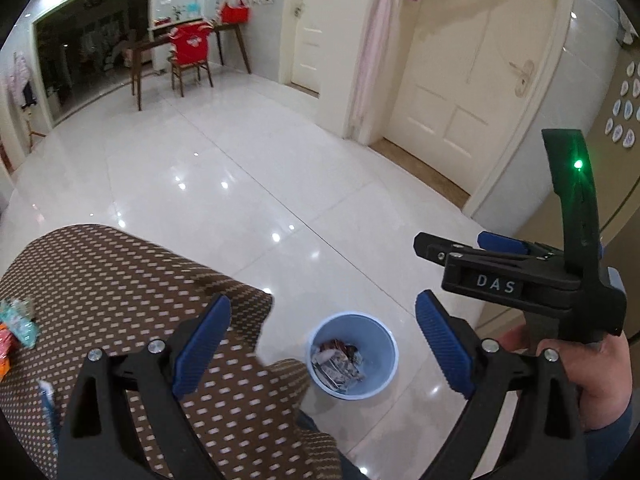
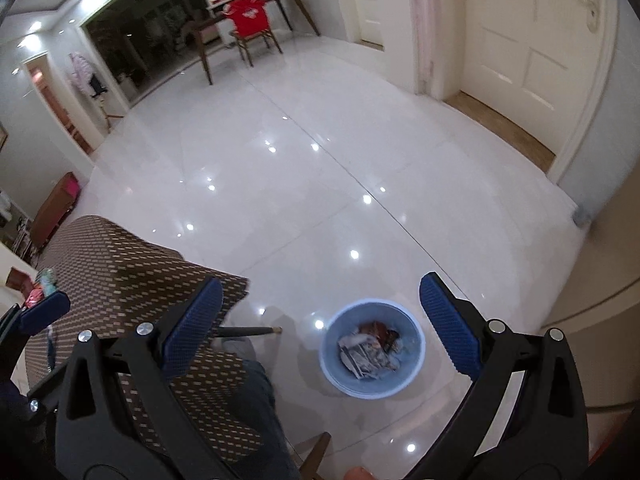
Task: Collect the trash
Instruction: 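Move both open tools back over the polka-dot table, then grasp the blue tube with the left tool while the right grasps the teal snack stick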
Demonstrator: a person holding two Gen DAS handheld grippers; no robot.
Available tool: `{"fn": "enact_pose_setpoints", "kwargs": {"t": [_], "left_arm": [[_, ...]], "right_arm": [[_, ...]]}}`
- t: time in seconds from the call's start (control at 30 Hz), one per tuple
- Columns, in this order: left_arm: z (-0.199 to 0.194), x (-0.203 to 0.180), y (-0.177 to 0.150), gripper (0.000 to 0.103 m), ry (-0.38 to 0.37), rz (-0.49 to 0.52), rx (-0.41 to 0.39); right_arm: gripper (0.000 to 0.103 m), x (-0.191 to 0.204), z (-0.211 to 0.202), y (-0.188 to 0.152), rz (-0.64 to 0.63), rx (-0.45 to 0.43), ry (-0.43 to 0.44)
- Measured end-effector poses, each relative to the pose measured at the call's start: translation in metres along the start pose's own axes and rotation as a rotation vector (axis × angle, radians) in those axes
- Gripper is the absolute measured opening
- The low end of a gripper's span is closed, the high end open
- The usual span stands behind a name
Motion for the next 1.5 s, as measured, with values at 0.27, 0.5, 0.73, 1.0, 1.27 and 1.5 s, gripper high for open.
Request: {"fn": "enact_pose_setpoints", "kwargs": {"t": [0.27, 0.5, 0.73, 1.0, 1.27, 1.5], "left_arm": [[-0.057, 0.043, -0.01, 0.092, 0.087, -0.026, -0.093], [-0.098, 0.088, -0.026, 0.092, 0.155, -0.084, -0.146], [-0.131, 0.136, -0.061, 0.092, 0.23, -0.148, -0.166], [-0.138, 0.19, -0.111, 0.092, 0.28, -0.252, -0.119], [-0.113, 0.218, -0.136, 0.068, 0.283, -0.28, -0.032], [-0.105, 0.236, -0.149, 0.011, 0.273, -0.29, -0.02]], "right_arm": [[0.097, 0.056, -0.023, 0.004, -0.077, -0.045, 0.073], [0.097, 0.109, -0.035, 0.004, -0.149, -0.067, 0.15], [0.097, 0.169, -0.05, -0.006, -0.24, -0.084, 0.222], [0.097, 0.232, -0.055, -0.028, -0.331, -0.059, 0.314], [0.097, 0.281, -0.046, -0.047, -0.414, -0.02, 0.35], [0.097, 0.326, -0.025, -0.055, -0.498, 0.033, 0.383]]}}
Point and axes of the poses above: each gripper's, at about its wrist camera, not at the fingertips, and z roughly the way its jaws point, x to its left, y to its top, the point moved 2 cm from there along z, roughly the way its jaws point, and after that the axes turned 10 degrees about -y, right-handed, at the moved point
